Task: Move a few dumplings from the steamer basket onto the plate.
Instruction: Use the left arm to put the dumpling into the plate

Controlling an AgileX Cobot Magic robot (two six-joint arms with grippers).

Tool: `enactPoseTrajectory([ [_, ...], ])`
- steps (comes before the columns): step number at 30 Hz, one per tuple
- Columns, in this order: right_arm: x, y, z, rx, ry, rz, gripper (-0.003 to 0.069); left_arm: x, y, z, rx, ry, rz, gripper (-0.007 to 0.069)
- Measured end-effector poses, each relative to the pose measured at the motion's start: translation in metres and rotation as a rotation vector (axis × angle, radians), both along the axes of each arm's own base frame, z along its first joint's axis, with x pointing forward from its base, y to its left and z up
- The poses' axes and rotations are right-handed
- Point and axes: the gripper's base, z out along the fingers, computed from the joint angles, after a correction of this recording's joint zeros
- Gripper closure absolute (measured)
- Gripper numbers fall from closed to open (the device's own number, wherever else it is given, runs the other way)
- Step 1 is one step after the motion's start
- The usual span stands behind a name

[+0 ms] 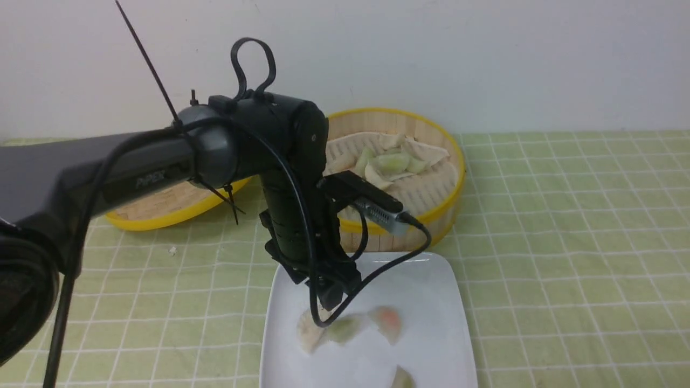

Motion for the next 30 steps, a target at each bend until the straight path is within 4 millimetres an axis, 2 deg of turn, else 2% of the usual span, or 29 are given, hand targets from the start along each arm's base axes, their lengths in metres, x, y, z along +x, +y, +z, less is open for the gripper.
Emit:
enactPoseTrajectory([
  [4,0.000,0.000,0.000,0.000,0.000,0.000,0.0672,0.017,-0.004,0.026,-0.008,-0.124,0.007,0.0081],
  [5,0.000,0.000,0.000,0.000,0.000,0.000,0.0672,0.027,-0.006,0.041,-0.023,-0.215,0.033,0.0083],
  [6,0.000,0.000,0.000,0.000,0.000,0.000,0.0672,0.028,-0.006,0.043,-0.022,-0.223,0.037,0.0084],
  [8,0.000,0.000,0.000,0.000,0.000,0.000,0.0672,0.045,-0.009,0.066,-0.057,-0.391,0.089,0.0104],
  [10,0.000,0.000,0.000,0.001,0.000,0.000,0.0672,0.057,-0.010,0.075,-0.086,-0.479,0.125,0.0124],
  [12,0.000,0.000,0.000,0.001,0.000,0.000,0.0672,0.065,-0.010,0.075,-0.102,-0.510,0.151,0.0136],
  [17,0.000,0.000,0.000,0.001,0.000,0.000,0.0672,0.086,-0.012,0.039,-0.073,-0.479,0.174,0.0146],
  [21,0.000,0.000,0.000,0.001,0.000,0.000,0.0672,0.099,-0.016,-0.015,-0.021,-0.402,0.171,0.0148],
  [24,0.000,0.000,0.000,0.001,0.000,0.000,0.0672,0.102,-0.016,-0.031,-0.003,-0.384,0.165,0.0148],
  [28,0.000,0.000,0.000,0.001,0.000,0.000,0.0672,0.104,-0.017,-0.034,-0.003,-0.392,0.163,0.0161],
  [30,0.000,0.000,0.000,0.001,0.000,0.000,0.0672,0.104,-0.018,-0.035,-0.010,-0.388,0.168,0.0245],
])
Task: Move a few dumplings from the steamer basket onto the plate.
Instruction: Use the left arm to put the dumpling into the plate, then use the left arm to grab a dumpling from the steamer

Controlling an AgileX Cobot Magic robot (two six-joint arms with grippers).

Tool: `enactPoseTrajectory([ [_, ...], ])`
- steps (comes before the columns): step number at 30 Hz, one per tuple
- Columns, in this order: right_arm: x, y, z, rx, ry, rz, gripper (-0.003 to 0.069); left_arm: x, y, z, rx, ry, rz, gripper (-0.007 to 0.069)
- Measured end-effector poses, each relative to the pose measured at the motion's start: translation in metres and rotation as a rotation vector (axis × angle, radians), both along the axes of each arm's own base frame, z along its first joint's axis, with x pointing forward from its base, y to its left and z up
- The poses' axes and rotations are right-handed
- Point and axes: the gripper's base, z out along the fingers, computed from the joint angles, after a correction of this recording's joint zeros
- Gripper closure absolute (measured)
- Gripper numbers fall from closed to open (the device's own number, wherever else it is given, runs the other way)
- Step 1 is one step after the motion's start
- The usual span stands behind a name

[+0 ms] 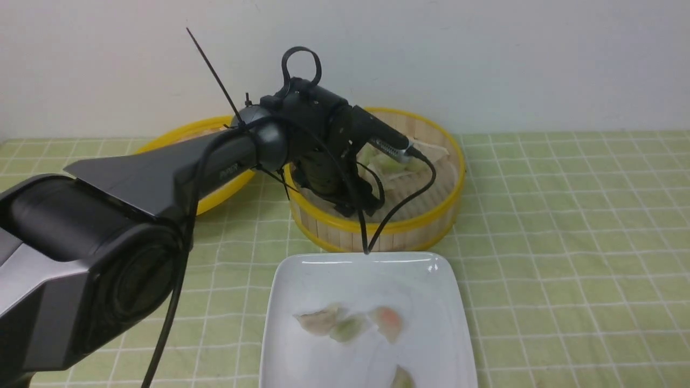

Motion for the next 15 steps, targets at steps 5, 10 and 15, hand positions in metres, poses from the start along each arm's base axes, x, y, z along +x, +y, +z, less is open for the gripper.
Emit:
enactPoseTrajectory([
  [5,0.000,0.000,0.000,0.000,0.000,0.000,0.0672,-0.001,-0.002,0.001,0.005,0.019,0.006,0.0458],
  [10,0.000,0.000,0.000,0.000,0.000,0.000,0.0672,-0.003,0.002,0.019,0.065,0.098,0.030,0.0451],
  [15,0.000,0.000,0.000,0.000,0.000,0.000,0.0672,-0.009,0.007,0.067,0.071,0.104,0.053,0.0451],
])
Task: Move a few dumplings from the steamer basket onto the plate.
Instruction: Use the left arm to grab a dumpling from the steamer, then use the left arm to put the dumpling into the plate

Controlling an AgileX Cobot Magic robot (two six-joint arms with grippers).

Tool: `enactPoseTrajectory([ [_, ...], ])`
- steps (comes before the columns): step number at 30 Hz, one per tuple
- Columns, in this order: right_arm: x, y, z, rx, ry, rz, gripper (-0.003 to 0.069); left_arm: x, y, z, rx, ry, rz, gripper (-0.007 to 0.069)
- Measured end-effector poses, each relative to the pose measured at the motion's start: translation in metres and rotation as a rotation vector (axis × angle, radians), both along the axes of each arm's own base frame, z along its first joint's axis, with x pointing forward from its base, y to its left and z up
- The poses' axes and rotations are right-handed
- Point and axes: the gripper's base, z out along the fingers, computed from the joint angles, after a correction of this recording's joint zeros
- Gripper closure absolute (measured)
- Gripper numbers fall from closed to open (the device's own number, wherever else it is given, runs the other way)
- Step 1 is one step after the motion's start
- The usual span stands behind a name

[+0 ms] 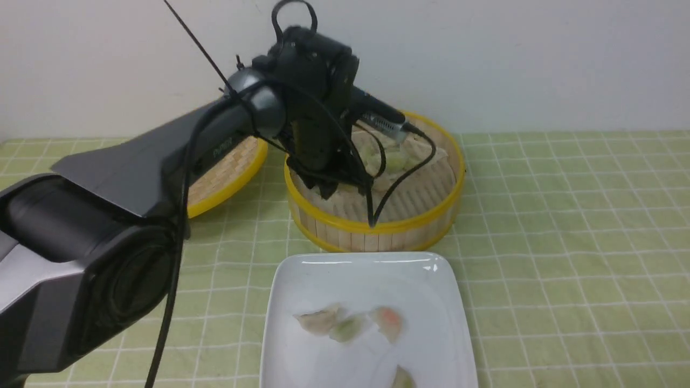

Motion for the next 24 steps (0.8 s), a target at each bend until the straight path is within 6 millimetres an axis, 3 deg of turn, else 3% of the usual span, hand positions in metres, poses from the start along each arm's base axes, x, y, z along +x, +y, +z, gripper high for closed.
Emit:
enactPoseTrajectory([
  [3,0.000,0.000,0.000,0.000,0.000,0.000,0.0672,-0.018,0.005,0.064,-0.101,-0.082,0.001,0.0451],
  [7,0.000,0.000,0.000,0.000,0.000,0.000,0.0672,-0.048,0.010,0.105,-0.232,-0.073,-0.016,0.0451],
  [9,0.000,0.000,0.000,0.000,0.000,0.000,0.0672,-0.069,0.015,0.114,-0.283,-0.028,-0.019,0.0451],
  [13,0.000,0.000,0.000,0.000,0.000,0.000,0.0672,-0.105,0.025,0.101,-0.313,0.111,-0.013,0.0451],
  [16,0.000,0.000,0.000,0.000,0.000,0.000,0.0672,-0.128,0.031,0.070,-0.305,0.259,-0.001,0.0451],
  [17,0.000,0.000,0.000,0.000,0.000,0.000,0.0672,-0.140,0.032,0.049,-0.286,0.340,-0.015,0.0451],
  [19,0.000,0.000,0.000,0.000,0.000,0.000,0.0672,-0.146,0.033,0.036,-0.265,0.383,-0.028,0.0451],
  [20,0.000,0.000,0.000,0.000,0.000,0.000,0.0672,-0.156,0.032,0.016,-0.228,0.444,-0.045,0.0451],
  [24,0.000,0.000,0.000,0.001,0.000,0.000,0.0672,-0.167,0.029,-0.017,-0.177,0.505,-0.059,0.0451],
])
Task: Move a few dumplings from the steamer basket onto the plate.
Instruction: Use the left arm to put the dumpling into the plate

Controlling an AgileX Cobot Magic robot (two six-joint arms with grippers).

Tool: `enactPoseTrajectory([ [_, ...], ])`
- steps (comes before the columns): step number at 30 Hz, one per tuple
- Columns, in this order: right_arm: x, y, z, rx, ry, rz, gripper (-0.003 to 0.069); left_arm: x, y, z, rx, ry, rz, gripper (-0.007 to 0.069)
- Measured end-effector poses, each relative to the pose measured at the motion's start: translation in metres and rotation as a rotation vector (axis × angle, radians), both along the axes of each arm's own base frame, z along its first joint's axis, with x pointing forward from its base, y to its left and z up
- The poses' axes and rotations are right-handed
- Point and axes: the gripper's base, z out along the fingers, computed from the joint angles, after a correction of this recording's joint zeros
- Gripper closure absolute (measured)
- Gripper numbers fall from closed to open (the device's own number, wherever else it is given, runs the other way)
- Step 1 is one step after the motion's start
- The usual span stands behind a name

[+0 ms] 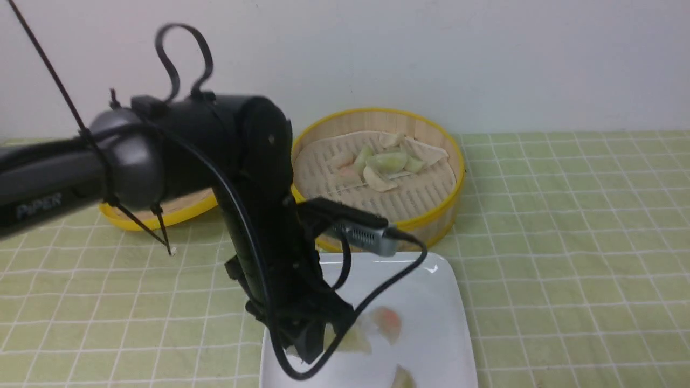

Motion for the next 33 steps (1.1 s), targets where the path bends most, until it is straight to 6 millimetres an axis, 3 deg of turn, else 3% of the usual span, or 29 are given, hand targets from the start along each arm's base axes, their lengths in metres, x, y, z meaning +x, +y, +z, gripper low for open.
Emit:
enactPoseTrajectory([
  [6,0.000,0.000,0.000,0.000,0.000,0.000,0.0672,0.007,-0.005,-0.022,0.009,-0.014,0.008,0.0405],
  [15,0.000,0.000,0.000,0.000,0.000,0.000,0.0672,0.009,-0.007,-0.024,0.005,-0.023,0.005,0.0181],
  [19,0.000,0.000,0.000,0.000,0.000,0.000,0.0672,0.019,-0.012,-0.009,-0.018,-0.075,-0.009,0.0135],
  [23,0.000,0.000,0.000,0.001,0.000,0.000,0.0672,0.038,-0.021,0.023,-0.056,-0.183,-0.011,0.0138],
  [25,0.000,0.000,0.000,0.001,0.000,0.000,0.0672,0.044,-0.025,0.042,-0.081,-0.220,0.011,0.0158],
  [28,0.000,0.000,0.000,0.001,0.000,0.000,0.0672,0.047,-0.028,0.065,-0.106,-0.254,0.015,0.0260],
  [32,0.000,0.000,0.000,0.001,0.000,0.000,0.0672,0.036,-0.020,0.093,-0.136,-0.308,0.010,0.0529],
  [33,0.000,0.000,0.000,0.001,0.000,0.000,0.0672,0.032,-0.018,0.098,-0.143,-0.319,0.011,0.0548],
])
